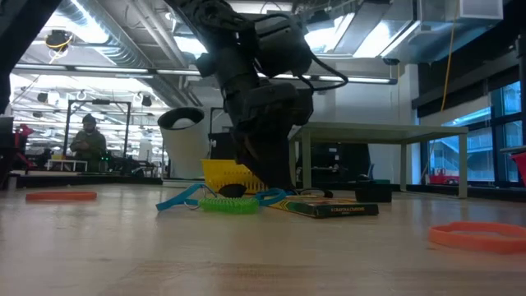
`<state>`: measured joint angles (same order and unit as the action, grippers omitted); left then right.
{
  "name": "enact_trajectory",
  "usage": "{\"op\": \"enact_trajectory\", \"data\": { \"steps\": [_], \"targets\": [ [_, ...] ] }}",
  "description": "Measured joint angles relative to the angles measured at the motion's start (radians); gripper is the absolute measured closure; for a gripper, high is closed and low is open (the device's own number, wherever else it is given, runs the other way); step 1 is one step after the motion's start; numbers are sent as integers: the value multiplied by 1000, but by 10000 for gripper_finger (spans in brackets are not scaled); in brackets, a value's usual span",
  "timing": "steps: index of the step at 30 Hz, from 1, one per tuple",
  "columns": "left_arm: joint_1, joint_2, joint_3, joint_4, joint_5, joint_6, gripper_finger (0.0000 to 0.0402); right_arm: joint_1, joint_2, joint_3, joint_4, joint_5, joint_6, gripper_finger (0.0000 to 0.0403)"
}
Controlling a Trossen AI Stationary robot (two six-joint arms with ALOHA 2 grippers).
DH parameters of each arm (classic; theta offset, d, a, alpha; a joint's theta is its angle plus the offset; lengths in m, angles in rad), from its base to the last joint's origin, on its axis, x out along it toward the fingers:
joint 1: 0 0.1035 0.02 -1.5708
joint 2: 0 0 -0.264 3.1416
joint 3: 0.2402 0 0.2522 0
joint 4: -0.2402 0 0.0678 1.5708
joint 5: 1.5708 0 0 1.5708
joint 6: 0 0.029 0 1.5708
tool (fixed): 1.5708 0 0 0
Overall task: Pick & Place Office Desk Supplies
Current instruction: Put the crayon box into the yellow bin
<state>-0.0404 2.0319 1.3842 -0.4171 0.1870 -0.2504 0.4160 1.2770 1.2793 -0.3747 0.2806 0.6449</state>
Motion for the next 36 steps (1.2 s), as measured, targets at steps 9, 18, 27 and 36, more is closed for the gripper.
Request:
{"op": "enact_trajectory", "data": {
  "steps": [9,18,27,36],
  "targets": [
    [-10,-1,-41,20,-34,-39,270,0,0,0,26,0,2,291],
    [-9,9,-45,48,18,-36,290,0,0,0,39,-5,2,291],
    [-7,56,-42,59,135,-78,384,25,0,0,44,-3,2,291],
    [9,55,-43,60,209,-97,399,33,0,0,46,0,2,291]
  ]
}}
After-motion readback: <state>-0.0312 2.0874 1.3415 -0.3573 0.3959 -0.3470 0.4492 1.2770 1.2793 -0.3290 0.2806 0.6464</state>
